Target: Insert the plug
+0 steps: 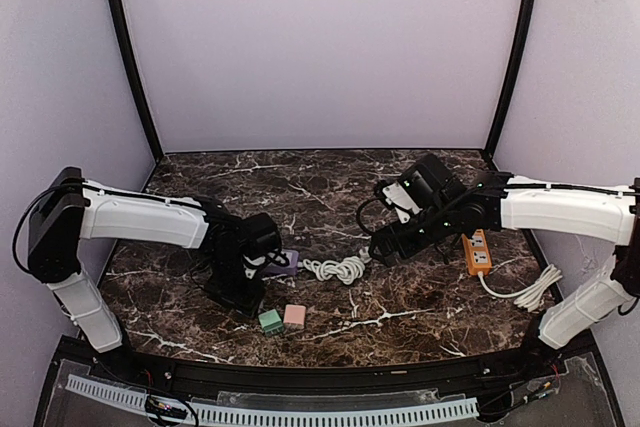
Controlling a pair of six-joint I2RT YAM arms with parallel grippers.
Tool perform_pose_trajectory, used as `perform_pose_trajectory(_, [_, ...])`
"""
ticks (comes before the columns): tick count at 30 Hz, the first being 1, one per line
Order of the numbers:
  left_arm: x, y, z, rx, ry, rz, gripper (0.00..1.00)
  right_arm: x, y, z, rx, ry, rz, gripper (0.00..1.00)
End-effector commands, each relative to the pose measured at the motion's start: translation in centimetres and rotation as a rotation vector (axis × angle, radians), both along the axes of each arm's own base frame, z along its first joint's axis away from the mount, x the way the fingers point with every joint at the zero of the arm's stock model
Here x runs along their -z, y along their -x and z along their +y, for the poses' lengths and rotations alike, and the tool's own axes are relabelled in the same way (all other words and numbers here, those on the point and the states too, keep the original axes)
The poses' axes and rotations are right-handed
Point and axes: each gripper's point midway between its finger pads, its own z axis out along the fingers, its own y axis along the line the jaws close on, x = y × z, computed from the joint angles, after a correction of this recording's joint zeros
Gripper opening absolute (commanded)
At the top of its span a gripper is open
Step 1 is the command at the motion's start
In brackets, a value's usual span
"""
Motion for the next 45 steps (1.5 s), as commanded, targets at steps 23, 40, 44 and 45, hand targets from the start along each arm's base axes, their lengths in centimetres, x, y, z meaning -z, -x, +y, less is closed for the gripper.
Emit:
perform_pose_trajectory(23, [-4.3, -2.7, -2.6, 0.139, 0.126, -0.146, 0.19, -1.5, -0.8, 0.7, -0.016, 0.005, -0.039, 0.99])
perform_pose_trajectory(40, [-14.0, -6.9, -7.8, 0.211, 0.256, -0.388, 0.17, -10.4, 2.0, 6.3, -0.3, -0.35, -0.024, 0.99])
perform_pose_trajectory(44, [-15.3, -7.3, -9.3, 0.221, 0.31, -0.407, 0.17, -12.0, 2.1, 7.3, -0.321, -0.421, 0.006, 0.99])
perform_pose_trajectory(45, [-15.5, -7.3, -9.6, 0.222, 0.32, -0.408, 0.17, -12.4, 2.2, 7.6, -0.325, -0.443, 0.014, 0.99])
